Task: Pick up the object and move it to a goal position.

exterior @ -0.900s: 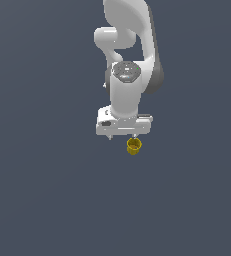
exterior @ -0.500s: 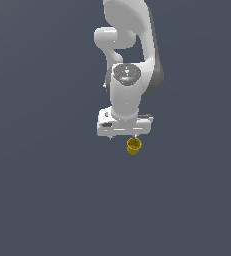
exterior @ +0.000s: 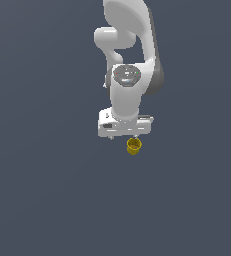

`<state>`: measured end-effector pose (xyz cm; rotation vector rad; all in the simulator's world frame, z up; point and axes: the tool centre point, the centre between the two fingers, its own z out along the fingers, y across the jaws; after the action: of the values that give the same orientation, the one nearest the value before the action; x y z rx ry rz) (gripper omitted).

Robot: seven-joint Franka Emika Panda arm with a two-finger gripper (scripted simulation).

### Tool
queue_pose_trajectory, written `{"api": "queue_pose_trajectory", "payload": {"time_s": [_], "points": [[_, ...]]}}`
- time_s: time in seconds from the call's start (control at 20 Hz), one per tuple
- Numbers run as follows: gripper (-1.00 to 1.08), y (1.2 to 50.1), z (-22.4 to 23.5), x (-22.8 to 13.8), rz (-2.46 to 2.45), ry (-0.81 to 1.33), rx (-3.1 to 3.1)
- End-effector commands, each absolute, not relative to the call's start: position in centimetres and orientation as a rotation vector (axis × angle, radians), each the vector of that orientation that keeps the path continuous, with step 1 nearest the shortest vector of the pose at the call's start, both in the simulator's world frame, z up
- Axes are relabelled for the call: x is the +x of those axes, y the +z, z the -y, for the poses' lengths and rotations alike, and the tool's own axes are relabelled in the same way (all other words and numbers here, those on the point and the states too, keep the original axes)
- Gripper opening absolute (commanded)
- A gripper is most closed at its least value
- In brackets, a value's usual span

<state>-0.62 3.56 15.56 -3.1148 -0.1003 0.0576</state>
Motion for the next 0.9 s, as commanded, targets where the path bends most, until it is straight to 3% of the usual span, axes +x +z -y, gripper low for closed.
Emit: {"api": "queue_pose_trajectory", "payload": {"time_s": [0.0,0.85], "points": [[1.00,15.3,-3.8,-0.7,0.086,0.056,-3.117],[1.00,10.7,-8.3,-2.3,-0.197,0.012,-3.132]]}}
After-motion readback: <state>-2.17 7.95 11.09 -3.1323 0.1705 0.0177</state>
